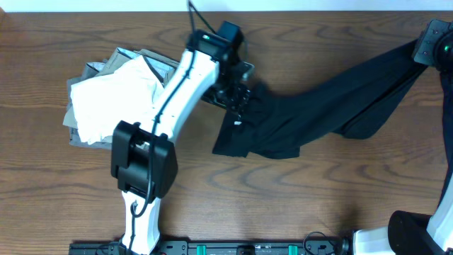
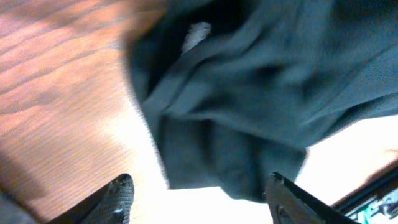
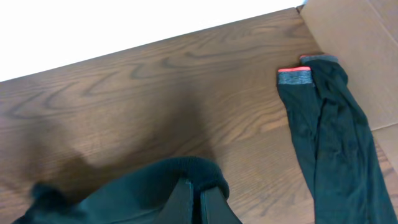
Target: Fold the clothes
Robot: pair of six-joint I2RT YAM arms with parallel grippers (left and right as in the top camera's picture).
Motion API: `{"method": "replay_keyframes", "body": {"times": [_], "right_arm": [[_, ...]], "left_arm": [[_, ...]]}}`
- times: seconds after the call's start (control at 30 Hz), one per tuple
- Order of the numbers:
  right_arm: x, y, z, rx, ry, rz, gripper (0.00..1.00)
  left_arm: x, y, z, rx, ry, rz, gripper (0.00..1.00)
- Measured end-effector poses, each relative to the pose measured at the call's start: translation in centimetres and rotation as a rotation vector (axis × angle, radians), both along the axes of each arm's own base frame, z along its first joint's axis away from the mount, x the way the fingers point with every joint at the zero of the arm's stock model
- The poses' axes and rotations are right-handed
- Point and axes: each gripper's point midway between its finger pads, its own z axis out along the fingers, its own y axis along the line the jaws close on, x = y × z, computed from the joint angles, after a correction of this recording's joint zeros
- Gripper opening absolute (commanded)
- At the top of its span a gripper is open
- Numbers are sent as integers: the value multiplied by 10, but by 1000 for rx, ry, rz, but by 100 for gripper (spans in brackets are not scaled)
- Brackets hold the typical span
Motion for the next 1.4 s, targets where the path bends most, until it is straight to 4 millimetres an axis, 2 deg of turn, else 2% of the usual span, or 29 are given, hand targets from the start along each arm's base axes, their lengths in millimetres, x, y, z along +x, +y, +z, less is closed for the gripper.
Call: {"method": "replay_keyframes", "body": {"times": [0.1,0.17,0.33,0.63,0.87,0.93,0.97,1.03,1.07,1.13,1.23,1.4], "right_arm": [[0,-2,1,-8,-3,-8,1],[1,-3,2,-12,-10,-11,1],[3,-3,4,-13,-21,-10,1],[5,1,5,0,-28,15,1],[6,3,5,3,-28,22,1],[6,4,4,10,-27,29,1],[6,5,4,11,-27,30,1],[6,5,4,14,-24,32,1],[6,5,4,14,-24,33,1],[6,6,4,15,-25,34,1],[6,6,3,15,-24,33,1],[5,3,4,4,-22,23,1]], "left_arm": [[9,13,0,-6,-5,36,76],[11,13,1,-31,-5,25,76],[12,-11,4,-172,-33,-93,78],[19,-42,-17,-348,-96,-178,80],[-2,-58,-35,-455,-28,-198,79],[-8,-64,-36,-469,-18,-211,72],[-10,-68,-36,-475,-17,-220,63],[-15,-77,-35,-484,-15,-237,33],[-20,-82,-34,-490,-9,-254,22],[-30,-86,-34,-487,18,-266,8],[-53,-81,-37,-451,114,-264,6],[-90,-45,-42,-293,310,-203,6]]}}
